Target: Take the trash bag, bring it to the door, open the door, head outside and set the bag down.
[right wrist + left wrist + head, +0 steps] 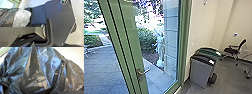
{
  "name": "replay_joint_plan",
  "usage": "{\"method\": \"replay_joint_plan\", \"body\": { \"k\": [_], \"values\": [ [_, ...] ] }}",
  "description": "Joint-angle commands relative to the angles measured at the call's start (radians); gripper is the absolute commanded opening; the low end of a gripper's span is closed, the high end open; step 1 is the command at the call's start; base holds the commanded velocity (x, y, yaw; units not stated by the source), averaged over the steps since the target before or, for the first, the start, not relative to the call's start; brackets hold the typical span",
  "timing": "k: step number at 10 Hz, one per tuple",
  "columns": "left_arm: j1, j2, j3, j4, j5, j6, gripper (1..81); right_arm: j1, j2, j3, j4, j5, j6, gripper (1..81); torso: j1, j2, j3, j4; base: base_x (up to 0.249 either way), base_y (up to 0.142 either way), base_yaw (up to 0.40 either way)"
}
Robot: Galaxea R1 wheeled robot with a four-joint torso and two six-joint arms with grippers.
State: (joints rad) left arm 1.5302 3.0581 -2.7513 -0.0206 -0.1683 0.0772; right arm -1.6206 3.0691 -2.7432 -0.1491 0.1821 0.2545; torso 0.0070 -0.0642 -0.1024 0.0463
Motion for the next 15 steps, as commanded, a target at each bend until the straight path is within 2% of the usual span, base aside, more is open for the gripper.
{"method": "replay_joint_plan", "body": {
  "k": [1,15],
  "values": [
    [-0.040,-0.001,0.005,0.021,0.047,0.004,1.0,0.047,0.004,0.007,-0.004,-0.062,-0.003,81.1,0.000,0.000,0.000,0.000,0.140,0.000,0.000],
    [-0.040,0.007,0.005,0.022,0.055,0.006,1.0,0.040,0.007,0.005,-0.007,-0.064,-0.001,81.1,0.000,0.000,0.000,0.000,0.131,0.000,0.000]
  ]
}}
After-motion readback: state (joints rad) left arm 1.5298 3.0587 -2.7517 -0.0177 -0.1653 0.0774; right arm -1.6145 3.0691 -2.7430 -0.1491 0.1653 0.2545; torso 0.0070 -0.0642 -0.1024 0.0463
